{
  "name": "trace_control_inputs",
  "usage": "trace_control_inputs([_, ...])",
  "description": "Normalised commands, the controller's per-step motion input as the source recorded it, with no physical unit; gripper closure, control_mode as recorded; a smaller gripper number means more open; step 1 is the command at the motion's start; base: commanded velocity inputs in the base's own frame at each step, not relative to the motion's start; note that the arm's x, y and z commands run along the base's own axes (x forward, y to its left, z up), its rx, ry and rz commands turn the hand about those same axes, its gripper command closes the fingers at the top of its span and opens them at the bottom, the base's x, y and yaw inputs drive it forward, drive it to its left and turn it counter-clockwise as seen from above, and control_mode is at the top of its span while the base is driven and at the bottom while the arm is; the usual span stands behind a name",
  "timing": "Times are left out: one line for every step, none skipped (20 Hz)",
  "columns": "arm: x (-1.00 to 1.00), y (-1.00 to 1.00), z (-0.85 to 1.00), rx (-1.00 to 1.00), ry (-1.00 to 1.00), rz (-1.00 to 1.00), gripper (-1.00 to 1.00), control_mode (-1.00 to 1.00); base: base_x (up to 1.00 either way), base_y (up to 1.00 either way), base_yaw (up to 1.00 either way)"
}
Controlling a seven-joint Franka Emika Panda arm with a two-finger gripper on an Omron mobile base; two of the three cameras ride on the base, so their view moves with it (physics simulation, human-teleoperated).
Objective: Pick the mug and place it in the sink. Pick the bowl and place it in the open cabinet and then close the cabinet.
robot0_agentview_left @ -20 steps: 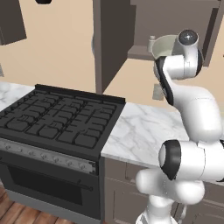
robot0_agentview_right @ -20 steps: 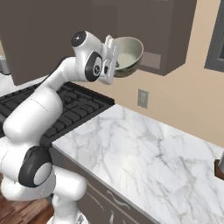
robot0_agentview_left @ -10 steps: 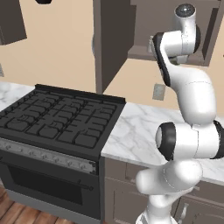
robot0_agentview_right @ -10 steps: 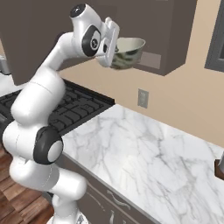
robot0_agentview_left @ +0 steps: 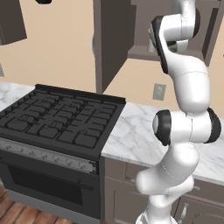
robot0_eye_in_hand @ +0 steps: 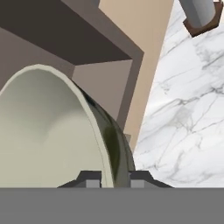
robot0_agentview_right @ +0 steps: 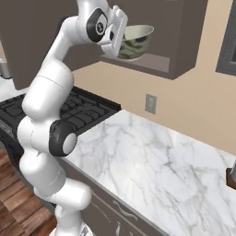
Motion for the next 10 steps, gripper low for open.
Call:
trace_control_inputs([0.07,-0.01,0.00,0.00,0.00,0.00,1.00,-1.00,0.00,0.00,0.00])
trace_control_inputs([0.00,0.00,0.00,0.00,0.00,0.00,1.00,-1.00,0.00,0.00,0.00])
trace_control_inputs([0.00,-0.01,0.01,0.00,0.00,0.00,1.00,-1.00,0.00,0.00,0.00])
trace_control_inputs([0.00,-0.06,0.00,0.00,0.00,0.00,1.00,-1.00,0.00,0.00,0.00])
trace_control_inputs([0.00,-0.04,0.00,0.00,0.00,0.00,1.00,-1.00,0.00,0.00,0.00])
trace_control_inputs([0.07,-0.09,0.00,0.02,0.04,0.00,1.00,-1.00,0.00,0.00,0.00])
trace_control_inputs([0.09,-0.15,0.00,0.05,0.07,0.00,1.00,-1.00,0.00,0.00,0.00])
trace_control_inputs([0.08,-0.16,0.00,0.03,0.06,0.00,1.00,-1.00,0.00,0.00,0.00])
trace_control_inputs([0.13,-0.15,0.00,0.00,0.05,0.00,1.00,-1.00,0.00,0.00,0.00])
trace_control_inputs([0.14,-0.14,-0.06,0.00,0.04,0.00,1.00,-1.00,0.00,0.00,0.00])
